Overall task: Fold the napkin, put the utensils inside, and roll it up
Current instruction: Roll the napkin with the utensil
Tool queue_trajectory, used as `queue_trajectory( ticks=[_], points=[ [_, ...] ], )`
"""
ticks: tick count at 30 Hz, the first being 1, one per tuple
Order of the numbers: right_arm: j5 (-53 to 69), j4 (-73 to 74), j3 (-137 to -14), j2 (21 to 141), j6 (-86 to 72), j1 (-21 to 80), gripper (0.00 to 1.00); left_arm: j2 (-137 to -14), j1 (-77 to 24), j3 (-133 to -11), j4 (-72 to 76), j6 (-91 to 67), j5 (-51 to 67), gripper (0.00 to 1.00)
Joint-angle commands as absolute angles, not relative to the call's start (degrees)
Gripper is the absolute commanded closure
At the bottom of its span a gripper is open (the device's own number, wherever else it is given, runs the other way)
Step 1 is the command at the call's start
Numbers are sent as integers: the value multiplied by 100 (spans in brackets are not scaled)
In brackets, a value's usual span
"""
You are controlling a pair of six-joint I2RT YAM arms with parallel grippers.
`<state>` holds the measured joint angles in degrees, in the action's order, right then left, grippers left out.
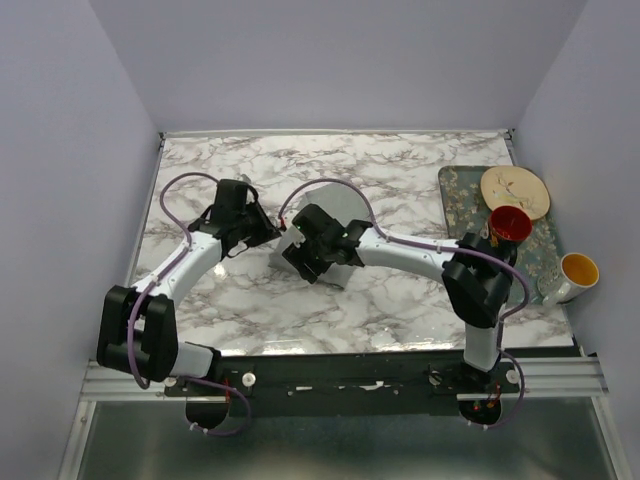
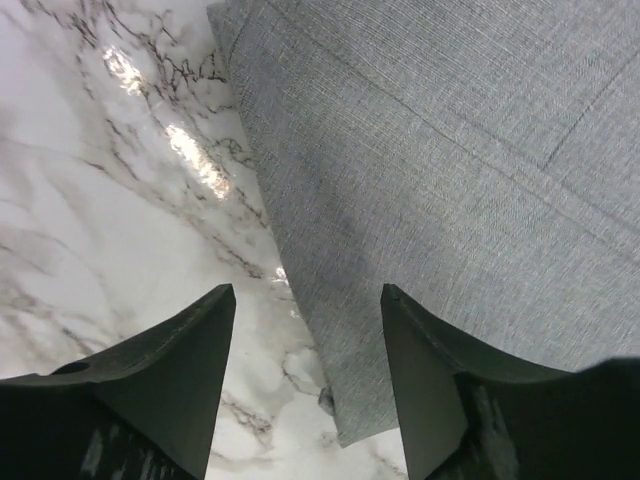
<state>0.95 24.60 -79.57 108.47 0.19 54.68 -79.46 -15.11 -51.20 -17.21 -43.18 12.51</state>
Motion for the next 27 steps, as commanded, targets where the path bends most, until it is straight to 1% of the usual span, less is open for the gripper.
queue_trajectory(
  ticks=[1, 2, 10, 15, 19, 21, 27],
  points=[
    [-1019, 3111, -8314, 11250, 325, 5730, 52, -7437, -1249, -4861, -1952, -4535, 1213, 81],
    [-1054, 3094, -8323, 11276, 334, 5765, 53, -7392, -1178, -4782, -1934, -4553, 1239, 81],
    [-1169, 3111, -8341, 11575, 378, 5924, 54, -7321, -642, -4579, -1802, -4474, 1652, 82],
    [-1143, 3041, -8253, 11654, 395, 5933, 54, -7321, -607, -4553, -1775, -4439, 1679, 82],
    [-1195, 3032, -8262, 11716, 413, 5941, 51, -7383, -598, -4509, -1740, -4447, 1696, 82],
    [-1283, 3006, -8253, 11786, 439, 5933, 51, -7392, -589, -4421, -1688, -4473, 1723, 82],
    [-1801, 2761, -8095, 11971, 387, 6029, 57, -7357, -598, -4236, -1573, -4570, 1767, 82]
  ],
)
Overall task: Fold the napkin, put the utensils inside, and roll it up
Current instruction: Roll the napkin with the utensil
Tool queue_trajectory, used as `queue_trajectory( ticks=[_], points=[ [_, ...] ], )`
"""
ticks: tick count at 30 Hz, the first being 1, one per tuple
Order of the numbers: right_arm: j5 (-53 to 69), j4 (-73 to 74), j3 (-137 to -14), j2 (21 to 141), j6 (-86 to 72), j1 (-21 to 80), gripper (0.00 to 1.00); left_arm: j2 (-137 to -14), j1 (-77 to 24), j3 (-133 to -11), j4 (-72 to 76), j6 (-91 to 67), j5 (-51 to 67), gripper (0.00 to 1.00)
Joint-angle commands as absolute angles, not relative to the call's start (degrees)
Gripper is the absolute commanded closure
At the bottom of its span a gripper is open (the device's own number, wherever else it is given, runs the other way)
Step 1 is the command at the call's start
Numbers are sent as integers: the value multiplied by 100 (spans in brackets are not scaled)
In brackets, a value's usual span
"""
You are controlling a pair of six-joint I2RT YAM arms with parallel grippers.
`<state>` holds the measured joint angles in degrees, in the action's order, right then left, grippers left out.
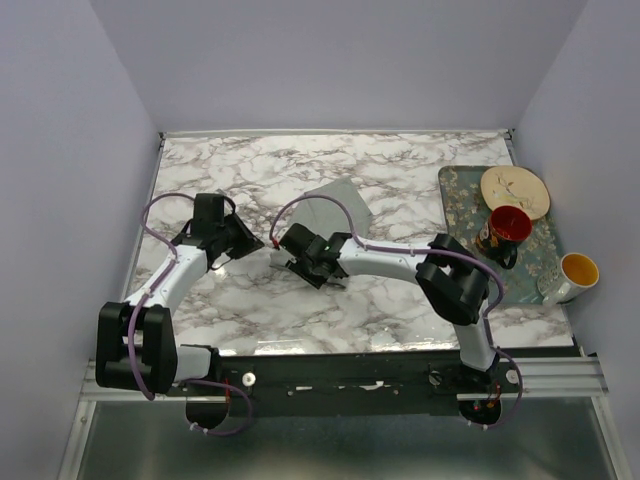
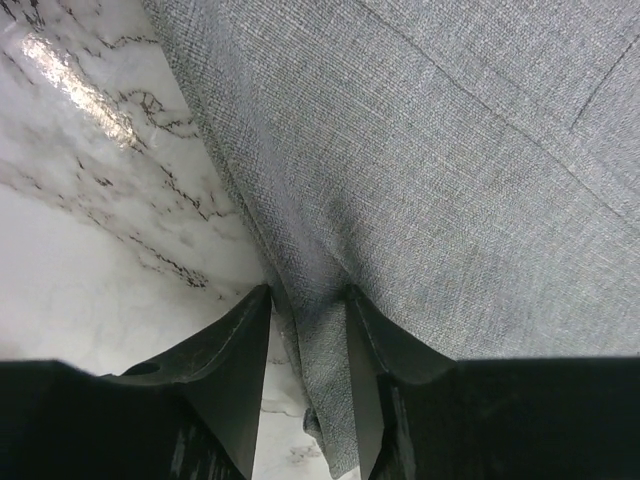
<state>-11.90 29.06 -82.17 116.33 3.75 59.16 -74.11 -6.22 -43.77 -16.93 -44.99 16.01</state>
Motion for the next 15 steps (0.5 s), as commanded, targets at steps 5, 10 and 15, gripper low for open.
queue_trajectory(
  ticks=[5, 10, 15],
  points=[
    [-2127, 2733, -8121, 12076, 238, 6064, 73, -7313, -589, -4122, -1529, -4641, 1775, 82],
    [-1741, 2760, -8226, 11962, 255, 6064, 88, -7172, -589, -3938, -1415, -4667, 1802, 66],
    [-530, 3005, -8499, 11866, 264, 5977, 99, -7251, -589, -3762, -1336, -4737, 2135, 58]
  ],
)
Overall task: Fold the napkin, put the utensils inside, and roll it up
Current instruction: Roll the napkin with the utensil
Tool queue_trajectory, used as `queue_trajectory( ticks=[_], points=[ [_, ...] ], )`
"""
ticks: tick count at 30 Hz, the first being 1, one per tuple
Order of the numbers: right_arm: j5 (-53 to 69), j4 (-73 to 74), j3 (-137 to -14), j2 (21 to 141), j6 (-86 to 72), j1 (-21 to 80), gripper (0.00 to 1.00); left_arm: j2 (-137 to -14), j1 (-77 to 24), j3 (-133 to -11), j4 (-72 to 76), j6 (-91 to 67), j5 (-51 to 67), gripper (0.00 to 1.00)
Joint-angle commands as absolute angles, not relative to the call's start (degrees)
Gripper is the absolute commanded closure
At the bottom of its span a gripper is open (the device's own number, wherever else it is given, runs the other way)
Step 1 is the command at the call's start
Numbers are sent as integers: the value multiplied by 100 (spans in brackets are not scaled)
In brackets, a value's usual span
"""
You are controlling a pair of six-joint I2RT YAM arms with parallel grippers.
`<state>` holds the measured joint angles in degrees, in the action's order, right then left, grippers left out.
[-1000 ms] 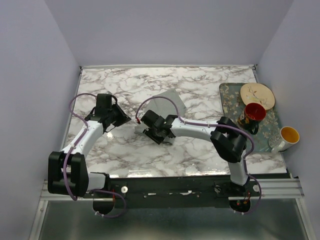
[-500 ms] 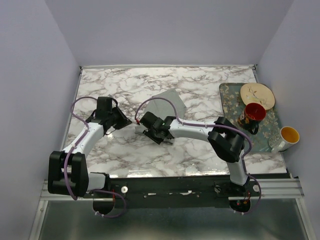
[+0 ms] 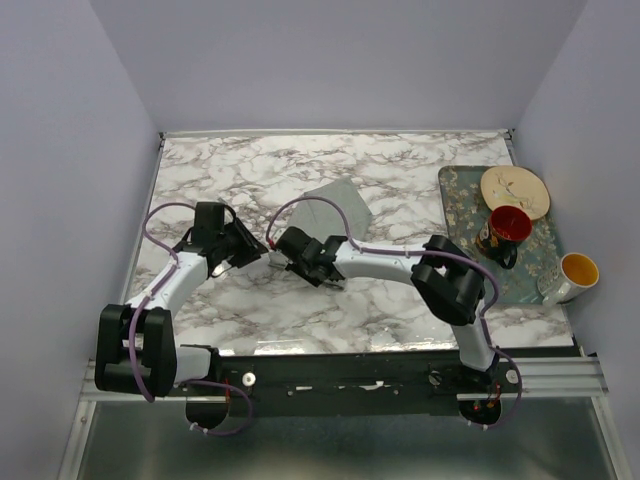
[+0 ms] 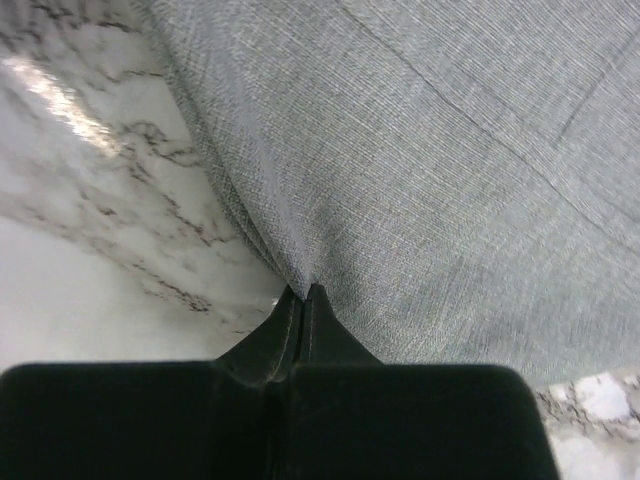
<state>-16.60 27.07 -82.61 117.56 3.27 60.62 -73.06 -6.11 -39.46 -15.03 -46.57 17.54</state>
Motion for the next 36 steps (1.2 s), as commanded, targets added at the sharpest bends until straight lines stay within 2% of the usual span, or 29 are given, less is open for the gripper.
queue_trajectory(
  ticks=[1, 8, 14, 19, 32, 35, 36],
  points=[
    [-284, 3015, -8516, 11839, 229, 5881, 99, -7268, -589, -3736, -1327, -4737, 2162, 58],
    [2281, 3278, -8859, 11883, 26, 5142, 100, -7137, -606, -3630, -1510, -4615, 2505, 54],
    [3609, 3410, -9000, 12102, -132, 4606, 99, -6671, -668, -3437, -1783, -4719, 2558, 53],
    [4314, 3480, -9114, 12410, -53, 4342, 100, -6504, -992, -3428, -1916, -4851, 2479, 53],
    [5668, 3340, -9141, 12849, 158, 3867, 99, -6979, -2065, -3621, -1504, -4746, 1855, 52],
    [5800, 3340, -9132, 12919, 193, 3823, 99, -6908, -2205, -3525, -1214, -4711, 1583, 49],
    [5827, 3340, -9132, 12937, 193, 3823, 99, -6891, -2215, -3490, -1161, -4772, 1530, 43]
  ],
)
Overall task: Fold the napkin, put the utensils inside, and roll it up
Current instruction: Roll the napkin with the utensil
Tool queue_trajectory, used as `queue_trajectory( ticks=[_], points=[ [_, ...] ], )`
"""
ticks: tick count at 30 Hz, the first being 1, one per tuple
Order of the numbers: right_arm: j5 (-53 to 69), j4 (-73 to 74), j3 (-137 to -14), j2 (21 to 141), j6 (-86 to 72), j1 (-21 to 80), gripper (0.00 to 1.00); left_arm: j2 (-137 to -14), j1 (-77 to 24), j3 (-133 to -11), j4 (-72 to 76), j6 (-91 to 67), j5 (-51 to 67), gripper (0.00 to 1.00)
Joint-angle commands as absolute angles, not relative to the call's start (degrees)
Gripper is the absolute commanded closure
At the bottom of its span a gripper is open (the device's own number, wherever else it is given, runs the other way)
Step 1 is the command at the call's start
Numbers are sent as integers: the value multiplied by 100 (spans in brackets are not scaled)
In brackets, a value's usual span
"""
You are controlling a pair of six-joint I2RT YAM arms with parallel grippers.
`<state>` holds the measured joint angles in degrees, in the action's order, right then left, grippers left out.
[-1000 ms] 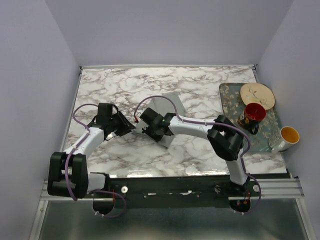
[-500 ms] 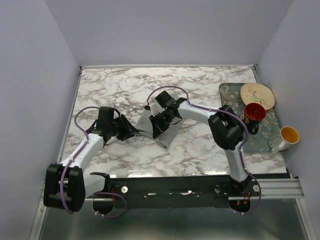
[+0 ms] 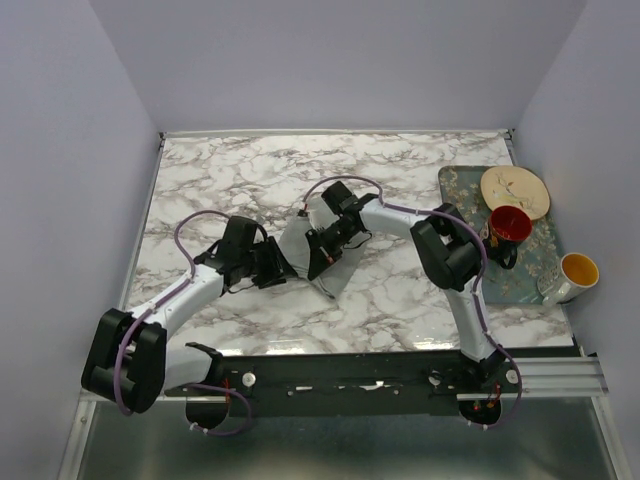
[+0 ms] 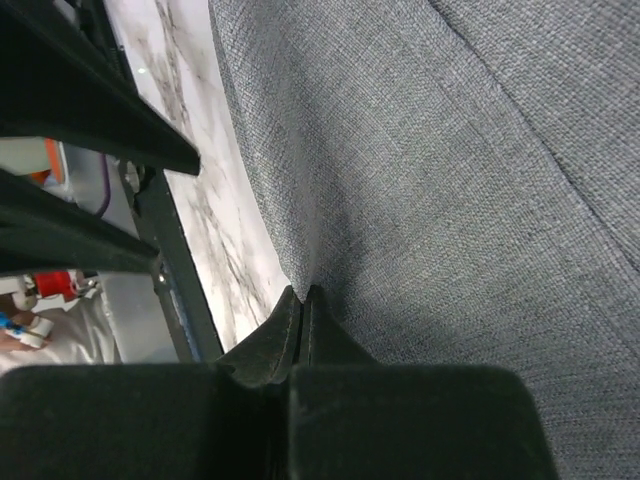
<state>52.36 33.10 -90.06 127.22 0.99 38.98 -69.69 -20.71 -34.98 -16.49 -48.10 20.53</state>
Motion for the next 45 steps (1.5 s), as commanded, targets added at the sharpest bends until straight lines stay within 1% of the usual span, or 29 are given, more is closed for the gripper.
queue_trajectory(
  ticks=[1, 2, 6, 8, 13, 17, 18, 20, 21, 22, 23, 26, 30, 32, 36, 38, 41, 45],
  points=[
    [5871, 3340, -9132, 12964, 193, 3823, 99, -6925, -2215, -3481, -1064, -4833, 1564, 42],
    [5880, 3331, -9132, 12973, 193, 3815, 100, -6969, -2215, -3498, -1003, -4912, 1660, 42],
    [5889, 3322, -9141, 13034, 193, 3779, 99, -7286, -2215, -3542, -923, -5264, 1793, 49],
    [5880, 3331, -9141, 13043, 211, 3736, 99, -7470, -2206, -3524, -783, -5475, 1872, 50],
    [5871, 3322, -9167, 13052, 185, 3700, 99, -7638, -2215, -3621, -422, -5581, 1995, 46],
    [5853, 3313, -9202, 13061, 149, 3700, 99, -7830, -2215, -3770, -711, -5765, 1828, 44],
    [5854, 3305, -9202, 13052, 141, 3709, 98, -7909, -2206, -3849, -773, -5835, 1819, 42],
    [5827, 3305, -9185, 13043, 141, 3709, 98, -8068, -2206, -3911, -861, -5976, 1758, 34],
    [5792, 3305, -9185, 13034, 141, 3700, 98, -8094, -2215, -3920, -844, -6107, 1758, 24],
    [5783, 3296, -9176, 13017, 141, 3700, 98, -8103, -2215, -3946, -870, -6161, 1723, 21],
    [5775, 3305, -9167, 13017, 132, 3709, 98, -8095, -2206, -3972, -1027, -6222, 1575, 21],
    [5748, 3296, -9176, 13017, 132, 3700, 98, -8025, -2215, -4069, -1343, -6354, 1267, 21],
    [5678, 3305, -9158, 12981, 140, 3700, 98, -8156, -2206, -4279, -1520, -6513, 1248, 23],
    [5634, 3296, -9141, 12946, 132, 3700, 98, -8261, -2206, -4368, -1870, -6539, 1231, 23],
    [5590, 3296, -9132, 12946, 141, 3709, 99, -8060, -2197, -4123, -1995, -6934, 1213, 19],
    [5590, 3287, -9123, 12946, 141, 3700, 99, -7928, -2206, -4096, -1978, -7232, 1116, 19],
    [5520, 3278, -9114, 12938, 158, 3700, 99, -8024, -2197, -4376, -2161, -7321, 950, 20],
    [5467, 3278, -9132, 12929, 184, 3700, 99, -8349, -2206, -4710, -2267, -7418, 897, 24]
  ],
)
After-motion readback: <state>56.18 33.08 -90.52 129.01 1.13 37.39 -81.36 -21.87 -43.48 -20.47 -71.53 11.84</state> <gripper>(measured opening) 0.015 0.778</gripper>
